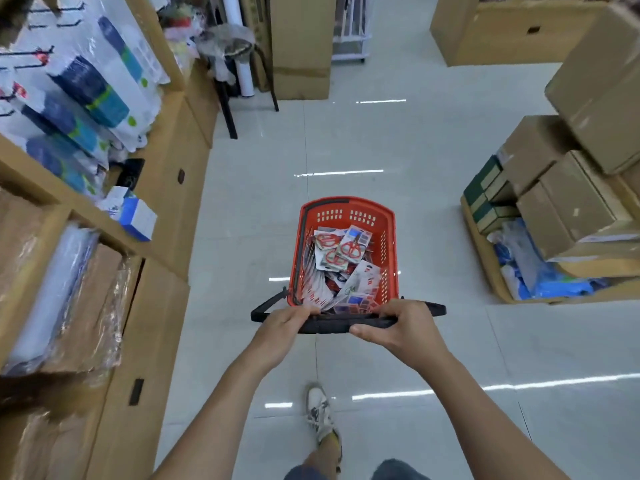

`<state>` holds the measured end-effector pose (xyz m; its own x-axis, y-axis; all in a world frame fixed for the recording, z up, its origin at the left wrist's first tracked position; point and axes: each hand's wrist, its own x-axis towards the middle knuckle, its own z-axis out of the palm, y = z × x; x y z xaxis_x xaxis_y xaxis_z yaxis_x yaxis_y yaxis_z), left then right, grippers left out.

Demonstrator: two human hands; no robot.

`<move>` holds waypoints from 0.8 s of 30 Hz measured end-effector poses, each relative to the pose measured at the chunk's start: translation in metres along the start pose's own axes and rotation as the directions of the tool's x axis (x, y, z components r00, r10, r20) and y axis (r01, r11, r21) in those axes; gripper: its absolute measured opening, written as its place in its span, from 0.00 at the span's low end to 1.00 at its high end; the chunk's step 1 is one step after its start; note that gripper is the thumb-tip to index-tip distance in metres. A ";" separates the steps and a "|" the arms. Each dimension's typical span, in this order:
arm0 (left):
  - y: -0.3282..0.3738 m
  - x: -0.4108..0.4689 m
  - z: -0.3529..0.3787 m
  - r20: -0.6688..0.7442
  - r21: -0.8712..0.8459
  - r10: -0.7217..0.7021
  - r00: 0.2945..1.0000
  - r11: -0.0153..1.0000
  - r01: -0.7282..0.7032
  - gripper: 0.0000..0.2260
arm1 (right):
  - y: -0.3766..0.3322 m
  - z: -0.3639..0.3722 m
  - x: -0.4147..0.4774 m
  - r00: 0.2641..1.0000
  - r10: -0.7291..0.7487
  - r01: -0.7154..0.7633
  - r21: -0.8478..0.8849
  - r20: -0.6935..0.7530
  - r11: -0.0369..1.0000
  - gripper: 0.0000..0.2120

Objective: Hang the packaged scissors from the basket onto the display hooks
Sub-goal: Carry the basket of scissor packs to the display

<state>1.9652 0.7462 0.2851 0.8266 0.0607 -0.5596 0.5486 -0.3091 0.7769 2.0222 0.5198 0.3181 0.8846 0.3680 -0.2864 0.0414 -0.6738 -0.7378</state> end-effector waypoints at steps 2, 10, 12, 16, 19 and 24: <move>0.015 0.031 -0.021 0.035 -0.011 0.013 0.999 1.000 -0.013 0.32 | -0.008 -0.007 0.036 1.000 -0.002 0.003 0.029 -0.025 1.000 0.20; 0.103 0.151 -0.097 0.144 -0.048 0.020 0.989 0.999 -0.013 0.17 | -0.036 -0.055 0.192 0.990 0.043 -0.029 0.104 -0.133 0.994 0.27; 0.127 0.191 -0.105 -0.001 -0.028 0.090 0.996 0.996 -0.090 0.12 | -0.043 -0.074 0.238 0.976 0.054 -0.019 0.164 -0.211 0.986 0.22; 0.163 0.277 -0.112 -0.240 0.162 0.211 0.947 0.971 -0.175 0.15 | -0.047 -0.104 0.339 0.888 -0.024 0.108 0.157 -0.460 0.982 0.07; 0.181 0.329 -0.118 -0.210 0.245 0.203 0.956 0.958 -0.149 0.21 | -0.045 -0.121 0.407 0.857 -0.019 0.108 0.144 -0.515 0.984 0.14; 0.199 0.394 -0.132 -0.330 0.349 0.192 0.924 0.935 -0.070 0.26 | -0.039 -0.135 0.499 0.870 0.094 0.008 0.205 -0.485 0.979 0.20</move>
<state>2.4168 0.8339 0.2568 0.9108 0.3103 -0.2723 0.4112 -0.6243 0.6642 2.5244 0.6433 0.2867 0.9983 -0.0539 -0.0223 -0.0473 -0.5254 -0.8495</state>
